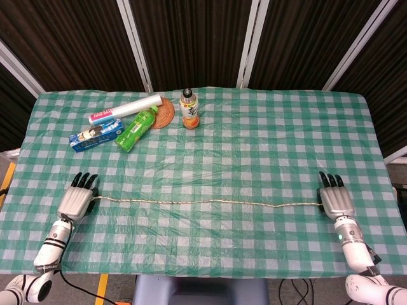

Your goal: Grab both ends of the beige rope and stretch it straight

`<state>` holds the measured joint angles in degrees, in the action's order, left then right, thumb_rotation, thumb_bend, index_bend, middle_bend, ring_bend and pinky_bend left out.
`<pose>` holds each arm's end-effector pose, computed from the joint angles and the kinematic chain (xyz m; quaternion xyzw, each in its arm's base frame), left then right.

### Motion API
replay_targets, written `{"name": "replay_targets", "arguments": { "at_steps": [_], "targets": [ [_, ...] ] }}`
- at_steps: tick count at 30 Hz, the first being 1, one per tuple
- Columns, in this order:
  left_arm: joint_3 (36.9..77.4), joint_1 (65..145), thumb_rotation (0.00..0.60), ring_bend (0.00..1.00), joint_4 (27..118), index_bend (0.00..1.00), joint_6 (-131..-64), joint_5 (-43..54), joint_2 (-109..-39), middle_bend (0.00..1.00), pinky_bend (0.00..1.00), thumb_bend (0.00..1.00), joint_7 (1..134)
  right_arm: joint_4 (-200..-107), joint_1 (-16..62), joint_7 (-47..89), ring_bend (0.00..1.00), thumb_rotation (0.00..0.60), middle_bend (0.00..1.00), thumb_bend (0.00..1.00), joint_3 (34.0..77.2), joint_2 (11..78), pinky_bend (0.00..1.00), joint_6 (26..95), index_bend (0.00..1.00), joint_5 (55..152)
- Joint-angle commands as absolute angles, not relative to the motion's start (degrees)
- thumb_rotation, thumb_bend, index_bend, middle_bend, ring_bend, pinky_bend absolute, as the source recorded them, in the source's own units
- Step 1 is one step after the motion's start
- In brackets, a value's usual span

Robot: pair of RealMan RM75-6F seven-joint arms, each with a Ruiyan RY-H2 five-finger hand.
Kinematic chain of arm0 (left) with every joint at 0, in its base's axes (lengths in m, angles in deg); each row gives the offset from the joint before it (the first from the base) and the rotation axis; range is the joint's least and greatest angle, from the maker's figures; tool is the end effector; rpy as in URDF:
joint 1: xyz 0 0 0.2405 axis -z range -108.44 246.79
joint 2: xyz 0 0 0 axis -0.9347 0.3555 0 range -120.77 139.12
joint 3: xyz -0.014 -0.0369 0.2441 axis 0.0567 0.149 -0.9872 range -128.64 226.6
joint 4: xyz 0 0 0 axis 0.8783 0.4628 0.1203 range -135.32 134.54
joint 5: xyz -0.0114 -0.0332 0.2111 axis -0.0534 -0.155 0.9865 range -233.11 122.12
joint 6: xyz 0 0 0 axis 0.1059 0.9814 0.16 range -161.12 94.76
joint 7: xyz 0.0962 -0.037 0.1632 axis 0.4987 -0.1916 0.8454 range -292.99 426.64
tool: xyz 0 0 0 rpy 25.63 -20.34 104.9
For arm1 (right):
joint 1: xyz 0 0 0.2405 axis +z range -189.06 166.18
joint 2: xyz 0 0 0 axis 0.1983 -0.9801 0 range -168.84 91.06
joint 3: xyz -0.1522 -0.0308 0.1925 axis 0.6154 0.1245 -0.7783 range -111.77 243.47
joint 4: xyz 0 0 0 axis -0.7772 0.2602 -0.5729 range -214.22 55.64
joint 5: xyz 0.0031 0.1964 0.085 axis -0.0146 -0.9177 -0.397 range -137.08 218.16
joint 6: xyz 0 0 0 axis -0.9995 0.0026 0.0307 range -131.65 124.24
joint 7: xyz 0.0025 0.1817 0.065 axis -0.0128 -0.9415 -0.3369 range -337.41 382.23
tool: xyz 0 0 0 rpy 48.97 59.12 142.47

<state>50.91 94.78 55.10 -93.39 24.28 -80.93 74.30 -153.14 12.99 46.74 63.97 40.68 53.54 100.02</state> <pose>-0.3283 0.3489 0.0068 -0.7374 -0.3212 -0.2406 0.5433 -0.3558 -0.3253 0.0420 0.6941 -0.3909 0.1438 0.5872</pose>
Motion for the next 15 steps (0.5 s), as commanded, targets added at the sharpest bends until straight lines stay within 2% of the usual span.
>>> {"name": "replay_targets", "arguments": {
  "at_steps": [1, 3, 5, 8, 11, 15],
  "targets": [
    [50.7, 94.9, 0.6, 0.0, 56.0, 0.34, -92.4, 23.9, -80.2, 0.06, 0.04, 0.45, 74.2, -153.1, 12.9, 47.1, 0.0, 0.6, 0.08, 0.57, 64.0, 40.6, 0.0, 53.1, 0.63, 99.8],
    [50.7, 94.9, 0.6, 0.0, 56.9, 0.27, -91.0, 23.1, -79.6, 0.04, 0.04, 0.44, 74.8, -153.4, 12.9, 47.6, 0.0, 0.6, 0.08, 0.57, 64.0, 40.3, 0.0, 52.5, 0.54, 99.1],
    [50.9, 95.0, 0.6, 0.0, 58.3, 0.17, -89.8, 22.0, -78.9, 0.01, 0.03, 0.42, 75.4, -153.8, 13.0, 48.2, 0.0, 0.6, 0.06, 0.57, 64.1, 39.9, 0.0, 51.8, 0.4, 98.5],
    [51.1, 94.9, 0.6, 0.0, 59.5, 0.08, -89.8, 21.6, -78.2, 0.0, 0.03, 0.43, 75.3, -154.4, 13.1, 49.2, 0.0, 0.6, 0.04, 0.57, 64.3, 39.4, 0.0, 51.2, 0.3, 98.0],
    [51.4, 94.3, 0.6, 0.0, 60.9, 0.01, -91.5, 22.0, -77.2, 0.0, 0.03, 0.42, 74.3, -156.6, 13.0, 49.4, 0.0, 0.6, 0.01, 0.57, 64.3, 37.8, 0.0, 50.7, 0.22, 97.4],
    [51.5, 93.0, 0.6, 0.0, 64.5, 0.0, -95.6, 23.8, -74.7, 0.0, 0.03, 0.41, 70.1, -160.3, 11.9, 48.0, 0.0, 0.6, 0.0, 0.55, 64.1, 35.0, 0.0, 53.2, 0.14, 98.8]
  ]
}}
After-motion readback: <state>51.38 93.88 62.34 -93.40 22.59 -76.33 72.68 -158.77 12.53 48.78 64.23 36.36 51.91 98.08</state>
